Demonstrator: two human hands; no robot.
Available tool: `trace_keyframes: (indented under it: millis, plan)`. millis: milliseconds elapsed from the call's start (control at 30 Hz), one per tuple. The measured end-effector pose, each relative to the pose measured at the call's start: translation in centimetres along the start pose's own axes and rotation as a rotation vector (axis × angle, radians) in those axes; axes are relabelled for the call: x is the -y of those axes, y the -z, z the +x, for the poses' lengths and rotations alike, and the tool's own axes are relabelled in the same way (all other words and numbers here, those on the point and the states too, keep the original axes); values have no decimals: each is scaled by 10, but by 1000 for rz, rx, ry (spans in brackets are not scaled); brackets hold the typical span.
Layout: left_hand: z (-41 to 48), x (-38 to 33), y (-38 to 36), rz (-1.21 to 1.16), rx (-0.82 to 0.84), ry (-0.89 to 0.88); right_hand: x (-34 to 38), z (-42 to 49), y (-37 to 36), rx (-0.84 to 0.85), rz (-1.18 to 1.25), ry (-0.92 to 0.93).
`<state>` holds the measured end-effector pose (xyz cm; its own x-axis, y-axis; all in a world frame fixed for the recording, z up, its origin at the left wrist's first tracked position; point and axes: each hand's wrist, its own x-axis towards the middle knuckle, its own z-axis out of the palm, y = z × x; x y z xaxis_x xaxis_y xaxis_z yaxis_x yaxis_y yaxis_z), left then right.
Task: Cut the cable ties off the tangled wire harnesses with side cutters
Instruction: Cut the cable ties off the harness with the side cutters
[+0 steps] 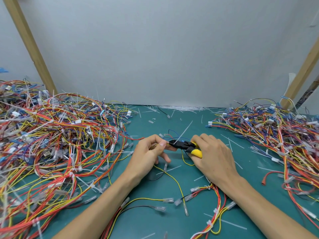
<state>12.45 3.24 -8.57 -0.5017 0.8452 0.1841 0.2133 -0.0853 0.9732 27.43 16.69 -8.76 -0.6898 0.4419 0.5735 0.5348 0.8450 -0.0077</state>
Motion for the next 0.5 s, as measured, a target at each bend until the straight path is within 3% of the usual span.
trace_keyframes:
  millis: [500]
  plan:
    - [-2,-4,-1,27,33,-7,-3,0,5,94,-65,-48]
